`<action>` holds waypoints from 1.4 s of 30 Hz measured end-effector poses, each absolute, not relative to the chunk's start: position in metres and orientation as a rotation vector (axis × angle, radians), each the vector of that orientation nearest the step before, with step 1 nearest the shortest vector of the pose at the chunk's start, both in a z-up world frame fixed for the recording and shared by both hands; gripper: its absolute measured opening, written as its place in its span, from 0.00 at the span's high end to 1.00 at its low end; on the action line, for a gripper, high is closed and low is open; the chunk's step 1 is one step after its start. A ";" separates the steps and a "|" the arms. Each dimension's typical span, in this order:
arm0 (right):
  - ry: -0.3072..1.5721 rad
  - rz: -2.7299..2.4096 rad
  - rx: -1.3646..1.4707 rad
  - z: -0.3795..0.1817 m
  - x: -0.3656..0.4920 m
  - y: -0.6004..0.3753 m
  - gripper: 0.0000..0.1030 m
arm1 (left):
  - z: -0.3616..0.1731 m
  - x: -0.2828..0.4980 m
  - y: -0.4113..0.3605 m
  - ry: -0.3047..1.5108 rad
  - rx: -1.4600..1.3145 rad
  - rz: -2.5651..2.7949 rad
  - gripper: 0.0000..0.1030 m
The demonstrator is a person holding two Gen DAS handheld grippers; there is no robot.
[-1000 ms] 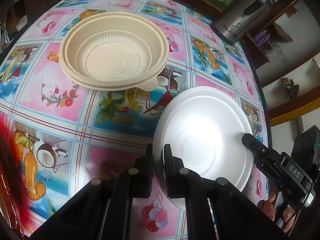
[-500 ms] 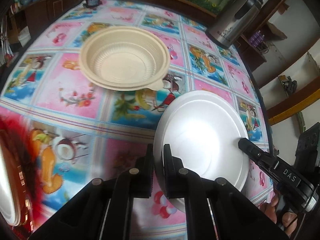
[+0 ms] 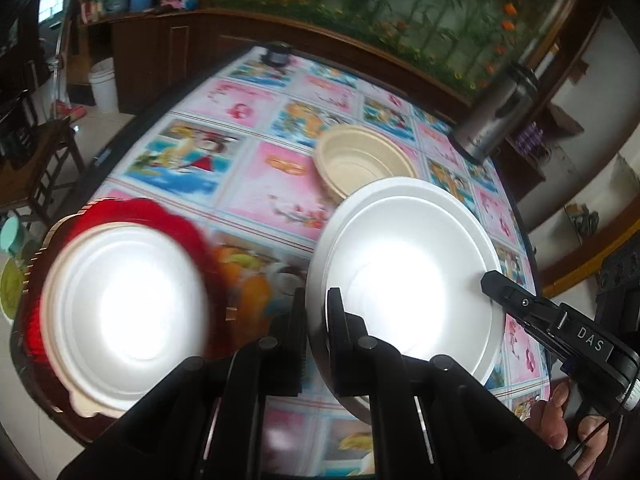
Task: Organize plates and bowls
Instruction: 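Carry the white plate with both grippers and lower it onto the stack, then open both grippers and release the white plate on the stack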
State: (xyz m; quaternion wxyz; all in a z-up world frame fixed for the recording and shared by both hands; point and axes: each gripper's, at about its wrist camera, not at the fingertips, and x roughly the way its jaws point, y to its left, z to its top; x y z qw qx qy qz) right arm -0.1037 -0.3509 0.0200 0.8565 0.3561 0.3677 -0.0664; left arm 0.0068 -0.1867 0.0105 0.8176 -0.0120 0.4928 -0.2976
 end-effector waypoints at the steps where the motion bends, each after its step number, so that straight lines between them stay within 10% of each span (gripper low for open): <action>1: 0.776 -0.120 0.731 0.023 -0.096 -0.338 0.92 | 0.014 0.009 -0.174 1.038 -0.037 -0.620 0.93; 35: 0.942 0.051 0.606 -0.022 0.019 -0.199 0.92 | -0.017 0.057 -0.021 1.115 -0.187 -0.395 0.89; 42: 0.944 0.040 0.595 -0.025 0.020 -0.199 0.92 | -0.026 0.060 -0.009 1.106 -0.159 -0.320 0.40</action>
